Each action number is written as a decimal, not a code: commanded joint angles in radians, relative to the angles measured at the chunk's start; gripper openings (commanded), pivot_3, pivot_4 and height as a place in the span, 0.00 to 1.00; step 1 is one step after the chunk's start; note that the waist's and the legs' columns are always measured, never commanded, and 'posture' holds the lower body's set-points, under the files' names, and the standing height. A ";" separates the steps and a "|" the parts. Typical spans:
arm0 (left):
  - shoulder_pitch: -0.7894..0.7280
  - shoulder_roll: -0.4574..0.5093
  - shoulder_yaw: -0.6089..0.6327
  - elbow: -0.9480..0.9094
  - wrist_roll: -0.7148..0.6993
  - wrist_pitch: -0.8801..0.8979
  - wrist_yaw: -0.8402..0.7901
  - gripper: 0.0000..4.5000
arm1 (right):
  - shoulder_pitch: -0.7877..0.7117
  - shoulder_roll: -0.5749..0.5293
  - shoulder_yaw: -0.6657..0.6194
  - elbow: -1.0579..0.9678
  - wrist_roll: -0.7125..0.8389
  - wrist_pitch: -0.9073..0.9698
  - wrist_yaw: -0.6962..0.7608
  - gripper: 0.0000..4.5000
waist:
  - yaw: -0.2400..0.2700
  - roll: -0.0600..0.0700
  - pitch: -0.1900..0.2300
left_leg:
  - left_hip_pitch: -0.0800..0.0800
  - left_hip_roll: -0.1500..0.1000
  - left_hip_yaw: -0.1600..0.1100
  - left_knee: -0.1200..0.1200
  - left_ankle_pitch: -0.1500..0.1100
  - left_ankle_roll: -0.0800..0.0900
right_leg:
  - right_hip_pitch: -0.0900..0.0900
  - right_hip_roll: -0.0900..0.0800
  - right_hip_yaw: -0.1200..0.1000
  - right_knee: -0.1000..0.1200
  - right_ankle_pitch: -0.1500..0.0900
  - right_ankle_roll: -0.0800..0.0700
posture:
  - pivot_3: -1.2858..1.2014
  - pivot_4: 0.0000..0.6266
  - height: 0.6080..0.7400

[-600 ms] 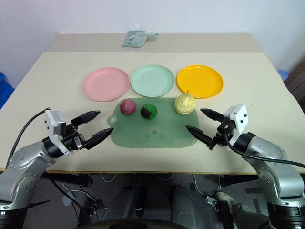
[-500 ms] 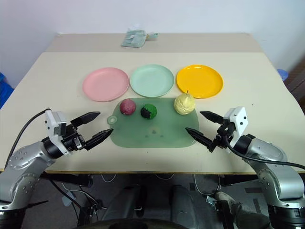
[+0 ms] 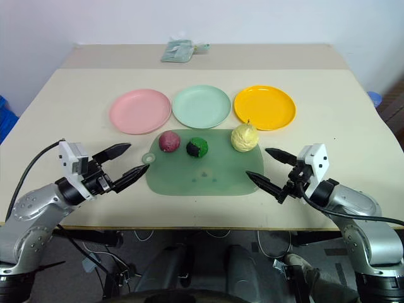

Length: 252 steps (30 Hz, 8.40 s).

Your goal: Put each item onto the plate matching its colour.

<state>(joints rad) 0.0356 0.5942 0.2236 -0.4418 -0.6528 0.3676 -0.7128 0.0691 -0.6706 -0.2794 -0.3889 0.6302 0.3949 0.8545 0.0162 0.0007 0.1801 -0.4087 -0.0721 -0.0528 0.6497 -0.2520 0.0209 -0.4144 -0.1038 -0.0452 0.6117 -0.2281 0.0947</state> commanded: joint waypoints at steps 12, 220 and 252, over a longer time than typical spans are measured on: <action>-0.210 -0.086 -0.049 0.108 0.062 0.159 0.223 1.00 | -0.085 0.001 0.025 -0.053 0.014 0.006 -0.034 0.99 | 0.001 -0.001 0.000 | 0.000 0.000 0.000 0.000 0.000 0.000 | 0.000 0.001 0.000 0.001 0.002 0.003 | 0.52 0.24 1.00; -0.031 0.120 0.005 0.029 -0.010 -0.068 -0.399 1.00 | -0.563 0.213 0.305 0.580 -0.368 -0.121 -0.085 0.88 | -0.004 -0.011 0.002 | 0.002 0.001 0.011 0.001 0.003 -0.003 | -0.012 0.005 0.017 0.014 0.006 -0.003 | 0.52 0.24 1.00; -0.069 0.076 -0.024 0.000 0.025 -0.086 -0.267 1.00 | -1.132 0.222 0.220 1.295 -0.462 -0.509 -0.135 0.01 | -0.021 -0.008 0.004 | 0.002 0.001 0.016 -0.002 0.003 -0.003 | -0.015 0.006 0.019 0.014 0.007 -0.001 | 0.52 0.24 1.00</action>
<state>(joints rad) -0.0365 0.6674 0.1759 -0.4075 -0.6234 0.2977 -0.9883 -1.0236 -0.4401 -0.0355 0.8588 0.1759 -0.0532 0.7162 -0.0050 -0.0070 0.1844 -0.4071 -0.0708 -0.0372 0.6475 -0.2491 0.0182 -0.4290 -0.0983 -0.0266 0.6248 -0.2207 0.0940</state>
